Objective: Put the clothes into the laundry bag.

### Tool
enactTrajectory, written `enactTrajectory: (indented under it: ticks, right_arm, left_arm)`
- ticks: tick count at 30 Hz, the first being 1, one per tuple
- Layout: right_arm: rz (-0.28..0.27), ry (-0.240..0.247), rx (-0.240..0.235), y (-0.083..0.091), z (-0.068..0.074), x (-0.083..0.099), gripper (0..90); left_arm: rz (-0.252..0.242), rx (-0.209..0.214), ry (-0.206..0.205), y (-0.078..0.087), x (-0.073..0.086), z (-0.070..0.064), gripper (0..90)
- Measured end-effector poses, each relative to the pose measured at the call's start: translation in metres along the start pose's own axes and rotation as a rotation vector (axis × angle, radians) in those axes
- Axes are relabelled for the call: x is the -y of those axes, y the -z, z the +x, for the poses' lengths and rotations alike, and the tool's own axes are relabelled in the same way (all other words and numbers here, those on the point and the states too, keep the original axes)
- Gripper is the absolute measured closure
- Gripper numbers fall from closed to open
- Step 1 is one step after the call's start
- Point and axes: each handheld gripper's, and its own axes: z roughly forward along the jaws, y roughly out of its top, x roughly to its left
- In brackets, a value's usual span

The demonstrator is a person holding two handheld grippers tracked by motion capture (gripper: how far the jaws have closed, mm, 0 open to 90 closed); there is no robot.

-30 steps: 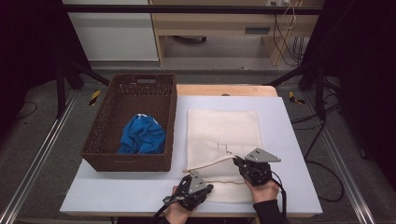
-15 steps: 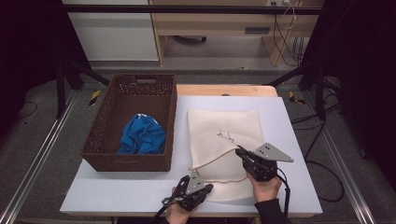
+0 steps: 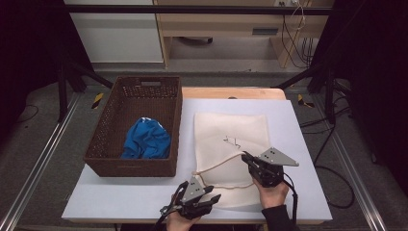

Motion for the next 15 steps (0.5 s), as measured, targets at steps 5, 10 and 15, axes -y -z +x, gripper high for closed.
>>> enactTrajectory:
  ticks: [5,10,15]
  right_arm:
    - [0.002,-0.001,0.0,0.0,0.0,0.0,87.8]
    - [0.001,0.002,0.001,0.0,0.0,0.0,87.7]
    - [-0.004,-0.003,0.002,0.001,0.0,0.0,87.7]
  left_arm:
    - [-0.091,-0.043,-0.028,0.037,-0.023,0.003,46.0]
    - [-0.134,-0.112,-0.02,0.068,-0.054,0.026,35.2]
    - [-0.179,-0.215,-0.066,0.092,-0.083,0.054,29.1]
